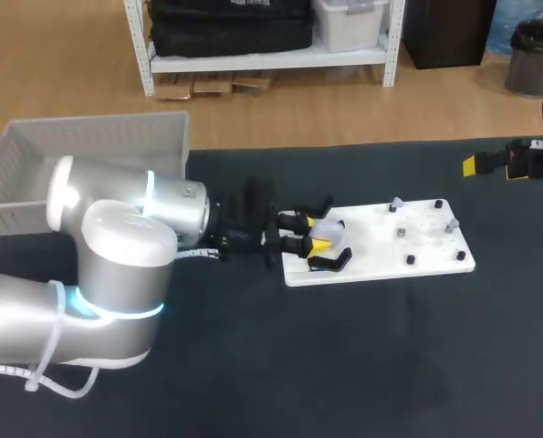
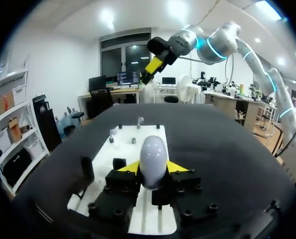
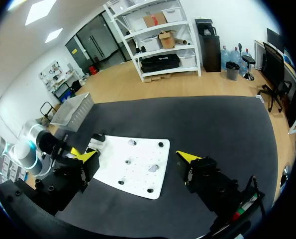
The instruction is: Pick up each earbud case from the left stands, insert the matching earbuds, close the lid, and place the case in the box.
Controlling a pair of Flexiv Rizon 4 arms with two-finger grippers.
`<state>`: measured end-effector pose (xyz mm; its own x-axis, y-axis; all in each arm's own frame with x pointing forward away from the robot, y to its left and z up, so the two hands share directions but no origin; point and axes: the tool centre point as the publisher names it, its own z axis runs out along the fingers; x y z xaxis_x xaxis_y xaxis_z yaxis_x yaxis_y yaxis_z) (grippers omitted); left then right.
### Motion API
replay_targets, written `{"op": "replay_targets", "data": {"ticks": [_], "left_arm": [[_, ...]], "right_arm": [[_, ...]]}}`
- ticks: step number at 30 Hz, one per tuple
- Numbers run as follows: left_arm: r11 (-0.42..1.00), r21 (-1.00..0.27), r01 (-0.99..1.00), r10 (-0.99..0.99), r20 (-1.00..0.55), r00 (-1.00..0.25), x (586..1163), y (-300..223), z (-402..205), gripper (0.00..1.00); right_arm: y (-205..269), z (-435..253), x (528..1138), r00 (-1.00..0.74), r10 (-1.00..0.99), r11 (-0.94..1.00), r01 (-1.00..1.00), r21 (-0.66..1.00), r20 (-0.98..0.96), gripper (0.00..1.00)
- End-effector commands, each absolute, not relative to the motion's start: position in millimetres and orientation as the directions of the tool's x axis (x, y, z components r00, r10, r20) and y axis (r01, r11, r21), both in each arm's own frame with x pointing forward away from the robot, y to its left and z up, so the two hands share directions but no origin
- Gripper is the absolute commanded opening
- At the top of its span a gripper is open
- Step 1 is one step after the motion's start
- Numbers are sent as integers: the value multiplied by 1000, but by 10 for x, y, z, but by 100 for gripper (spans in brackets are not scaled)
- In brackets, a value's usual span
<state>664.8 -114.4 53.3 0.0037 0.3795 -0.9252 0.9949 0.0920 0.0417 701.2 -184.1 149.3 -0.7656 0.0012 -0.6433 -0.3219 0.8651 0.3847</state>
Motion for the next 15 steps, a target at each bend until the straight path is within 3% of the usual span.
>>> {"op": "replay_targets", "data": {"ticks": [1,3,15], "left_arm": [[89,62,994,364,-931,25,6617,-1000,673,0],[85,74,994,362,-932,39,6642,-995,739,0],[69,142,987,391,-914,104,6879,-1184,989,0]], "right_arm": [[-1845,1493,7011,-766,0,865,-322,384,-643,100],[-1845,1493,7011,-766,0,865,-322,384,-643,100],[-790,1574,6804,-782,-102,871,-369,324,-615,100]]}}
